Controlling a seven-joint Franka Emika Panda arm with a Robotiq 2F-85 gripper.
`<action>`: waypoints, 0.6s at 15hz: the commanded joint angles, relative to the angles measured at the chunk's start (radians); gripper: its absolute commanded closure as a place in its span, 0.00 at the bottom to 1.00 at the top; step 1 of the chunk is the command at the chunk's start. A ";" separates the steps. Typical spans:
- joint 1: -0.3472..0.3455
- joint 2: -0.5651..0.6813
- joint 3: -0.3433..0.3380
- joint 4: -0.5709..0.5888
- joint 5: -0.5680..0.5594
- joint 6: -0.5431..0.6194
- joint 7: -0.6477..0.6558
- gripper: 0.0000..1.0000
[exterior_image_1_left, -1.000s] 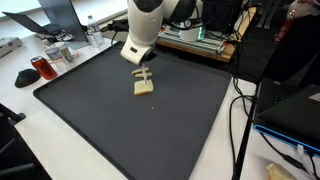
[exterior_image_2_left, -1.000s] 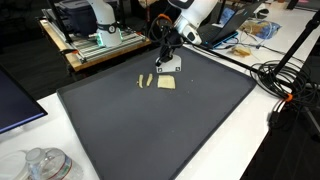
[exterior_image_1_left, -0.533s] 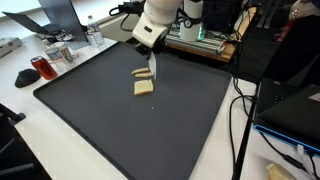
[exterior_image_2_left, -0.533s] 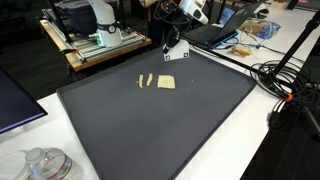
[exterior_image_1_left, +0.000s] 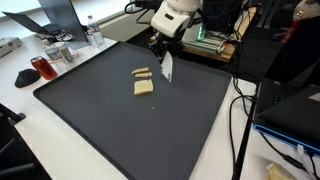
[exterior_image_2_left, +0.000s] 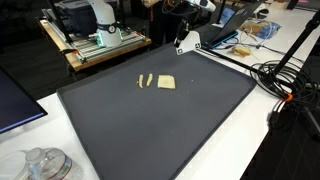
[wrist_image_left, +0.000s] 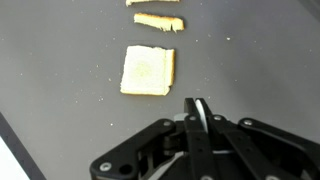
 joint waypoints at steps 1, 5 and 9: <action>0.043 0.005 -0.001 -0.014 -0.039 0.036 0.096 0.99; 0.096 0.046 -0.009 0.018 -0.117 0.001 0.219 0.99; 0.141 0.090 -0.010 0.056 -0.180 -0.063 0.341 0.99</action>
